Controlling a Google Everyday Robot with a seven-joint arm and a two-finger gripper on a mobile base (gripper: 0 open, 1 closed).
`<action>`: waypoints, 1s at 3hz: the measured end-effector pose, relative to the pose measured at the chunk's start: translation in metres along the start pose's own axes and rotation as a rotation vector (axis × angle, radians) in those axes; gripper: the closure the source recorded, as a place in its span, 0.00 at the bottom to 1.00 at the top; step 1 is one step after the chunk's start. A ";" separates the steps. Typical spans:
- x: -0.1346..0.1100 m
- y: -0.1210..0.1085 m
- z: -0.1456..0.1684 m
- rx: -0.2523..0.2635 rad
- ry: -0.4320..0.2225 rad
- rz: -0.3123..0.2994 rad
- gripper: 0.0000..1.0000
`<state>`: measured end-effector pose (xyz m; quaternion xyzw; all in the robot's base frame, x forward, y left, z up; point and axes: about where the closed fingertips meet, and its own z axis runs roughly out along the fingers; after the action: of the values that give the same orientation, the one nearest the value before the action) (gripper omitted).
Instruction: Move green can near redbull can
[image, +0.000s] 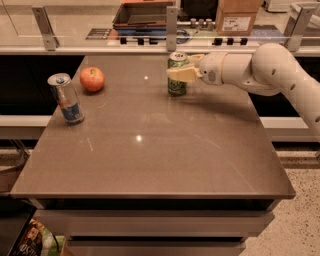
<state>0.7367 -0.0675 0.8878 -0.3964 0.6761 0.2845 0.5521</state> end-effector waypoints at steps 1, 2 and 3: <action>-0.011 0.011 0.002 -0.032 0.003 0.013 1.00; -0.028 0.036 0.007 -0.102 0.008 0.043 1.00; -0.042 0.060 0.011 -0.152 0.010 0.048 1.00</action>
Offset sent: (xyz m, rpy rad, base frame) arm -0.0481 0.0491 0.0421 0.0421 0.1162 0.1590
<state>0.6947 -0.0174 0.9226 -0.4221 0.6647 0.3462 0.5100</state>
